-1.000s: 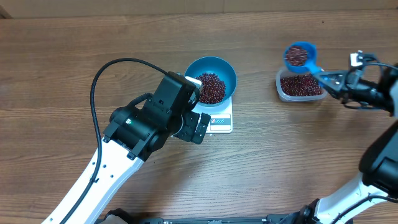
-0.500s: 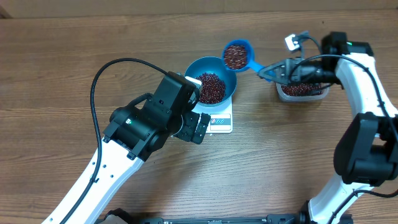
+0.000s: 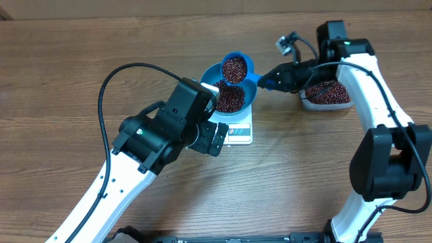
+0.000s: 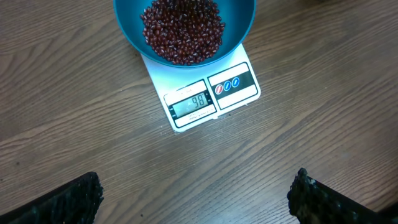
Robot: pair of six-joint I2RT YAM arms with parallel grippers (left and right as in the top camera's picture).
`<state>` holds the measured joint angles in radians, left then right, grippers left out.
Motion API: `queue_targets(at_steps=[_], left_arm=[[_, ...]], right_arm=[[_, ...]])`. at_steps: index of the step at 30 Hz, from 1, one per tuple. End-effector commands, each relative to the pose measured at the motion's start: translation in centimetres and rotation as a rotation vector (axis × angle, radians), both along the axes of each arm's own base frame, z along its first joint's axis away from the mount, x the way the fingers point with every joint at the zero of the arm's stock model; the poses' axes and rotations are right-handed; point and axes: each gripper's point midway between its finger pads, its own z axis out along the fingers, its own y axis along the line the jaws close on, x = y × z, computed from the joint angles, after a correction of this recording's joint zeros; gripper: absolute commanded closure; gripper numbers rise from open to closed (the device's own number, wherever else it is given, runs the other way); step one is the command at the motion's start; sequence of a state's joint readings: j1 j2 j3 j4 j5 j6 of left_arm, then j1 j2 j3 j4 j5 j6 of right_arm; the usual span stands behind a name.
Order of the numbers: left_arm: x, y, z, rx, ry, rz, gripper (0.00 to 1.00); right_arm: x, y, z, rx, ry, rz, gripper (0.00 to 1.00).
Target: Scoop item into bowl and weigh 150g on scale
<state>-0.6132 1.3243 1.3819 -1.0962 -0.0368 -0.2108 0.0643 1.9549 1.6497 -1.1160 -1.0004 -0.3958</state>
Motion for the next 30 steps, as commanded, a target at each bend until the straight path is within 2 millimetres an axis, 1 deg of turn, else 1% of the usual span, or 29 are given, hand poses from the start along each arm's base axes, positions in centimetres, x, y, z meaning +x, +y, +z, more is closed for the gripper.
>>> queue_targets(at_steps=[1,4,13,19,24,27,30], left_arm=[[0.1,0.1,0.2,-0.012,-0.001,0.013,0.01],[0.1,0.1,0.2,-0.012,-0.001,0.013,0.0],[0.1,0.1,0.2,-0.012,-0.001,0.013,0.0],[0.1,0.1,0.2,-0.012,-0.001,0.013,0.0],[0.1,0.1,0.2,-0.012,-0.001,0.013,0.0],[0.1,0.1,0.2,-0.012,-0.001,0.013,0.0],[0.1,0.1,0.2,-0.012,-0.001,0.013,0.0]], right_arm=[[0.0,0.6,3.0,-0.071,-0.131,0.009,0.96],[-0.2,0.7,3.3,-0.121,-0.164,0.008,0.96],[-0.2,-0.2,4.3,-0.195,-0.205,-0.036,0.96],[-0.5,-0.6,6.1,-0.209,-0.268,-0.048,0.96],[-0.6,-1.4,7.4,-0.264,-0.329,-0.08,0.96],[-0.8,-1.2,7.5,-0.265,-0.33,-0.075,0.96],[-1.0,-0.4,7.0,-0.306,-0.341,-0.056,0.96]])
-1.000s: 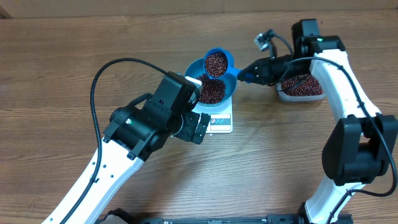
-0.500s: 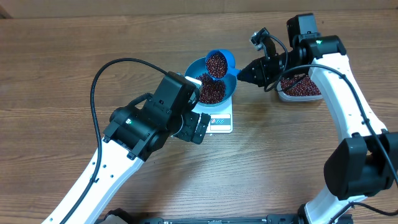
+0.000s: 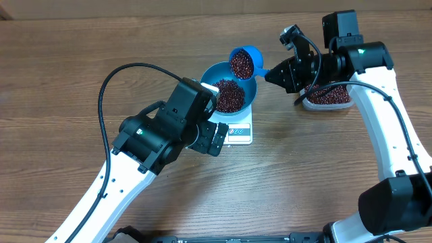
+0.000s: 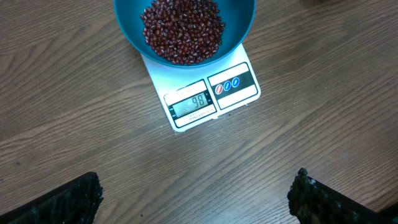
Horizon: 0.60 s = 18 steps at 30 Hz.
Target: Scoop item into bowl and weigh 150g on scale
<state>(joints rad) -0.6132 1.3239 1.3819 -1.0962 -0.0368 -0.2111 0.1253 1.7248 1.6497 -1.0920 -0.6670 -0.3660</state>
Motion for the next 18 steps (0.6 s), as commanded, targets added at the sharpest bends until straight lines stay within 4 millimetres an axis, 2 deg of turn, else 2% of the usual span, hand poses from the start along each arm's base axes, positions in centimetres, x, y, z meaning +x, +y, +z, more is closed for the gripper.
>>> queue_targets(at_steps=[1,4,8,18], left_arm=[[0.1,0.1,0.2,-0.011,-0.001,0.013,0.0],[0.1,0.1,0.2,-0.011,-0.001,0.013,0.0],[0.1,0.1,0.2,-0.011,-0.001,0.013,0.01],[0.1,0.1,0.2,-0.011,-0.001,0.013,0.0]], right_arm=[[0.0,1.2,1.7,-0.062,-0.089,0.018,0.96],[0.1,1.7,1.0,-0.155,-0.115,0.013,0.96],[-0.1,2.5,1.0,-0.157,-0.126,0.032,0.96],[0.3,2.1,0.9,-0.176,-0.122,-0.004,0.96]])
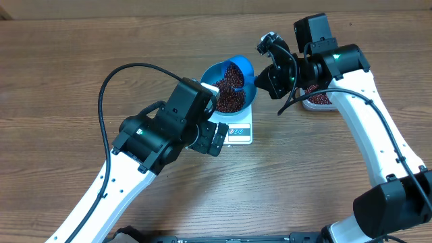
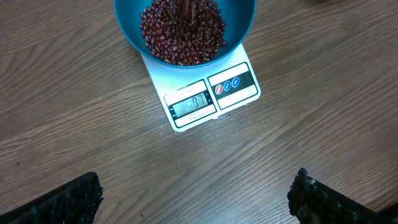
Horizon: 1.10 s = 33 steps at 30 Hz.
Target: Scoop item into bowl and weigh 150g on scale
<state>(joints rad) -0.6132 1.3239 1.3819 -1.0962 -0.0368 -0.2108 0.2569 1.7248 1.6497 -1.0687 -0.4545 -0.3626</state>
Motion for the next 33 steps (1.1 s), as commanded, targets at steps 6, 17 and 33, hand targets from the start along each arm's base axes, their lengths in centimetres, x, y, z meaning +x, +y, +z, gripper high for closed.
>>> queue_targets(at_steps=[6,17,33], left_arm=[[0.1,0.1,0.2,-0.011,-0.001,0.013,0.01],[0.1,0.1,0.2,-0.011,-0.001,0.013,0.0],[0.1,0.1,0.2,-0.011,-0.001,0.013,0.0]], right_arm=[[0.7,-0.3,2.4,0.0,-0.072,-0.037,0.96],[0.5,0.9,2.6,0.005,-0.087,-0.009,0.96],[0.4,0.8,2.6,0.003,-0.083,-0.009,0.96]])
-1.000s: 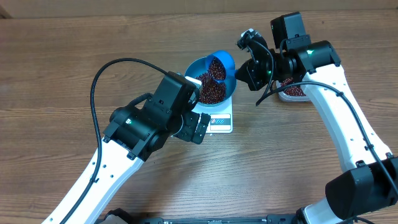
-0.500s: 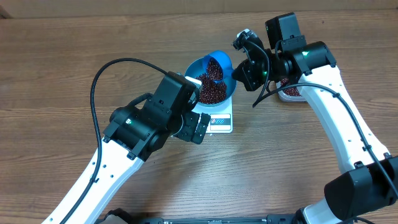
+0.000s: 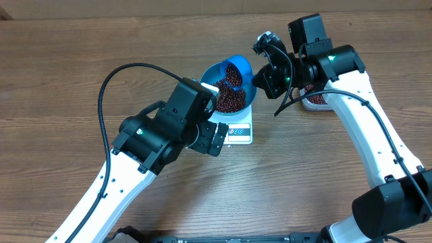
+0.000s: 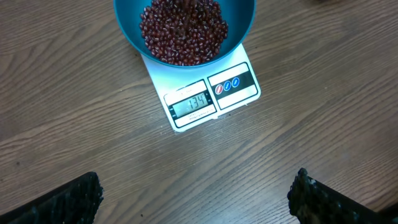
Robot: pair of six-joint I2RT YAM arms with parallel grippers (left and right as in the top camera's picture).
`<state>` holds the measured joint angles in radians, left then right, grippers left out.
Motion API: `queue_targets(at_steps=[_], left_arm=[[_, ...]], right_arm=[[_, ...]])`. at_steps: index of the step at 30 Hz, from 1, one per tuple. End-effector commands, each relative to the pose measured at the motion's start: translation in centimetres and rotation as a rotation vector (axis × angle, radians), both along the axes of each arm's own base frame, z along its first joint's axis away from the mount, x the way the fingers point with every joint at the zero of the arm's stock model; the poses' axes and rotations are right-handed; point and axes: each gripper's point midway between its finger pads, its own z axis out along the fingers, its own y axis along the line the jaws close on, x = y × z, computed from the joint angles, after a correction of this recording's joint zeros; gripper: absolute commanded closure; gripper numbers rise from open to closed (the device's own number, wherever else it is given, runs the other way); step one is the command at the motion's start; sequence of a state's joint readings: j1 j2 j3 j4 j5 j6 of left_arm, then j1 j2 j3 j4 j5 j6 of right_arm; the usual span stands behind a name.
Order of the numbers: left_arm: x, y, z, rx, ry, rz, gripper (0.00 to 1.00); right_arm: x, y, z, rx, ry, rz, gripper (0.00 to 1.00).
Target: Scoop item into bowl and weigh 150g on scale
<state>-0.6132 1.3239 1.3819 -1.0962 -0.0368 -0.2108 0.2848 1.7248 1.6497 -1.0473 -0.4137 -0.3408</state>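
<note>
A blue bowl (image 4: 242, 25) of dark red beans (image 4: 183, 31) stands on a white scale (image 4: 205, 93) whose display (image 4: 191, 103) reads 134. In the overhead view my right gripper (image 3: 264, 79) is shut on the handle of a blue scoop (image 3: 233, 73), which is tipped over the bowl (image 3: 251, 94) with beans falling from it. My left gripper (image 4: 196, 196) hangs open over bare wood in front of the scale, nothing between its fingers (image 4: 68, 199).
A white tray (image 3: 317, 100) of red beans sits at the right, partly hidden behind my right arm. My left arm (image 3: 162, 128) lies just left of the scale (image 3: 239, 133). The wooden table (image 3: 304, 182) stretches round them.
The scoop is tipped a little further over the bowl, with beans still falling. The scale reading, blurred before, now shows 134. My left gripper has not moved.
At first the full scoop was held level over the bowl's far rim, and the scale read 98. Then it was raised slightly, still 98. After that it was tipped, beans dropping into the bowl. Now the display reads 134.
</note>
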Motion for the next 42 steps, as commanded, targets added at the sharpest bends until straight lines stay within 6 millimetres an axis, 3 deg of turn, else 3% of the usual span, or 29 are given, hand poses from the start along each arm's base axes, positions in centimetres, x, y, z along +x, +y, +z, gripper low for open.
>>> queue_targets(at_steps=[1,42], left_arm=[[0.07,0.11,0.22,-0.011,-0.001,0.013,0.01],[0.07,0.11,0.22,-0.011,-0.001,0.013,0.0]], right_arm=[[0.19,0.23,2.59,0.025,-0.065,0.001,0.96],[0.1,0.2,2.53,0.002,-0.097,0.054,0.96]])
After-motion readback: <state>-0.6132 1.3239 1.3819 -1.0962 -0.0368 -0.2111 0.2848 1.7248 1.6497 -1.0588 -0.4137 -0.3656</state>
